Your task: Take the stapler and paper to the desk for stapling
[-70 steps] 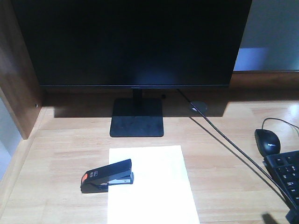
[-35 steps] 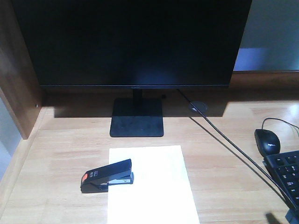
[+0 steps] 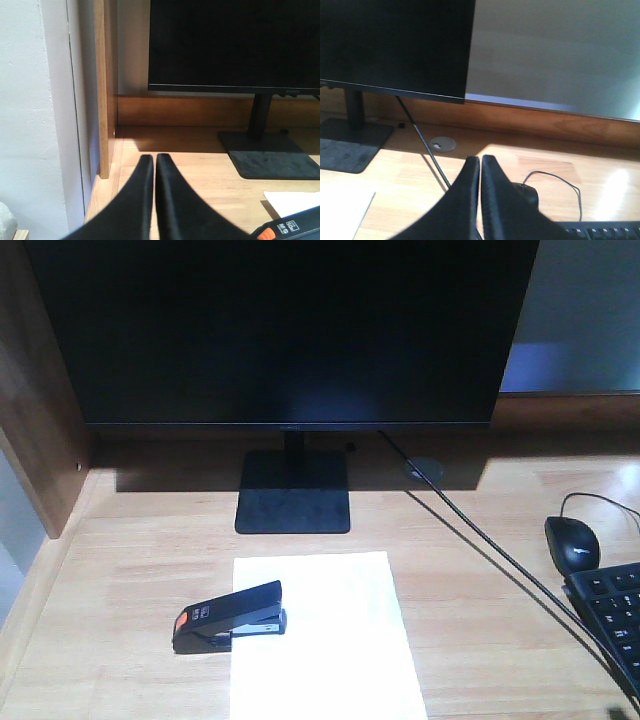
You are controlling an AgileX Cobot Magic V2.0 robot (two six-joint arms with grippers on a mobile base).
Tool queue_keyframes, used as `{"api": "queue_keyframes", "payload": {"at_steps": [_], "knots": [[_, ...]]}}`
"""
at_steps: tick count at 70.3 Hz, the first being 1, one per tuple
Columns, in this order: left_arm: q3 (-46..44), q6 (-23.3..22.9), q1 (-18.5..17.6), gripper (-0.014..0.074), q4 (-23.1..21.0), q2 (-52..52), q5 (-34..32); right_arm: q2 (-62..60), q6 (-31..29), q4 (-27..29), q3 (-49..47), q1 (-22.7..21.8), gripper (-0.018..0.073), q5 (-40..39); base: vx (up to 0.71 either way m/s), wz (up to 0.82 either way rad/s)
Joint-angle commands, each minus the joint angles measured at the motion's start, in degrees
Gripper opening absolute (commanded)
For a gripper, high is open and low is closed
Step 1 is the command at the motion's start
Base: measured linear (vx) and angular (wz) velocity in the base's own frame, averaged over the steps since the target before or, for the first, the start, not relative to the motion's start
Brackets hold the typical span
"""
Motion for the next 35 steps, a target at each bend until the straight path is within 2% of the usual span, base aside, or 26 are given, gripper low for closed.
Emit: {"api": "queue_keyframes", "payload": {"at_steps": [1,16,19,25,35], "knots": [[0.7,-0.4,0.1,-0.0006,-0.5,-0.9,-3.8,0.2,-0.1,-0.7,1.2,-0.5,-0.001,-6.8,0.0,0.0],[0.7,-0.4,0.1,-0.0006,-0.5,-0.9,-3.8,-6.1,-0.1,-0.8,10.8,-0.5,-0.001,-13.9,0.0,0.0],[0.7,-0.4,0.1,-0.0006,-0.5,-0.9,-3.8,-7.9,-0.1,-0.7,12.1,-0.5,-0.001,-13.8,0.0,0.0],[0.7,-0.4,0.1,-0.0006,-0.5,-0.9,-3.8,-11.5,-0.5,-1.1,12.0,-0.8,-0.001,-8.0,0.0,0.0],[0.7,-0.4,0.1,-0.0006,-0.5,-0.9,-3.8,-11.4,-0.2,0.0,12.0,-4.7,-0.001,-6.2,0.0,0.0]]}}
